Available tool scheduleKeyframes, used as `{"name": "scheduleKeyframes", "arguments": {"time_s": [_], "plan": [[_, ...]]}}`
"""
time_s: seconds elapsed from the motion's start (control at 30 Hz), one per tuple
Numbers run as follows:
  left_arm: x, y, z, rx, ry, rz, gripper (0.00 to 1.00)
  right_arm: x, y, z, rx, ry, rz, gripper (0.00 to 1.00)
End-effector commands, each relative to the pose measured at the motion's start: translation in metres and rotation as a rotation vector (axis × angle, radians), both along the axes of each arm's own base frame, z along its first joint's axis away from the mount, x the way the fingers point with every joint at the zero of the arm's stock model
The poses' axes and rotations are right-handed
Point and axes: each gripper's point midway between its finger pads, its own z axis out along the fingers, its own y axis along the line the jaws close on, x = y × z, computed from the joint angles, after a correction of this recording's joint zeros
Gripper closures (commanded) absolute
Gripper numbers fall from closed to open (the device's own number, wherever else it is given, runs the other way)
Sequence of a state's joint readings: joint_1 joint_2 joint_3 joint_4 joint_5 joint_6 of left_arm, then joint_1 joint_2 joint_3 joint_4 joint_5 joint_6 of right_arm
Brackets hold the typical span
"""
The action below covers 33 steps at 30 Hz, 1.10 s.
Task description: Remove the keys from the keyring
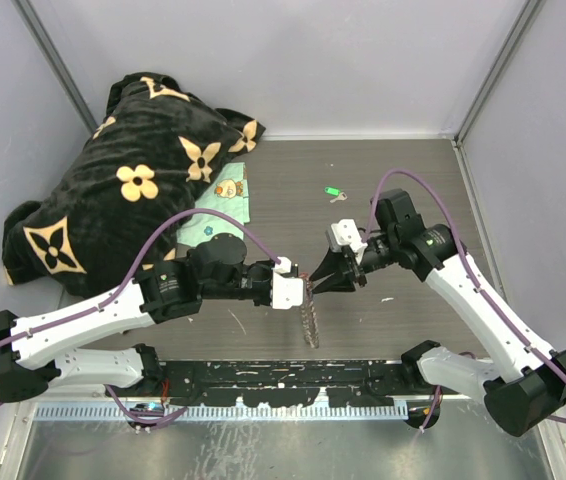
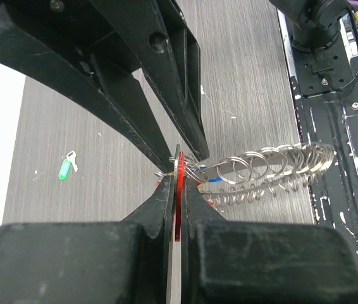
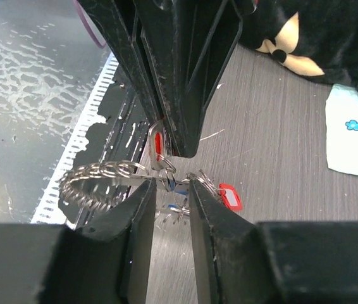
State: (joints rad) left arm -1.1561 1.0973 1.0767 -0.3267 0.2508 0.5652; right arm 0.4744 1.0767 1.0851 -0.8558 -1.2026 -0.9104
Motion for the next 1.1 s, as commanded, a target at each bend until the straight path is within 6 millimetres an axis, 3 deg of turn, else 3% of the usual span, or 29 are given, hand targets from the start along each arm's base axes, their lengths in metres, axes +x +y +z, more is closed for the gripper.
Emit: {"name": "scheduleKeyframes", "arguments": {"time_s": [0.0, 0.2, 0.6, 0.77, 1.07], "plan": [[0.002, -0.007, 0.051, -0.148, -0.058, -0.011, 1.00, -0.006, 0.001, 0.003, 0.024, -0.018, 0.016, 0.69], [0.003, -0.009, 0.050, -0.146, -0.058, -0.012, 1.00, -0.008, 0.002, 0.006, 0.035, -0.011, 0.027, 0.74], [0.003, -0.011, 0.049, -0.144, -0.050, -0.015, 1.00, -0.009, 0.004, 0.012, 0.050, 0.011, 0.028, 0.75], [0.003, -0.009, 0.050, -0.150, -0.050, -0.007, 1.00, -0.008, 0.002, 0.012, 0.042, -0.004, 0.011, 0.98], [0.001, 0.006, 0.036, -0.264, 0.016, 0.068, 1.00, -0.007, -0.014, 0.039, 0.139, 0.046, -0.025, 0.99]]}}
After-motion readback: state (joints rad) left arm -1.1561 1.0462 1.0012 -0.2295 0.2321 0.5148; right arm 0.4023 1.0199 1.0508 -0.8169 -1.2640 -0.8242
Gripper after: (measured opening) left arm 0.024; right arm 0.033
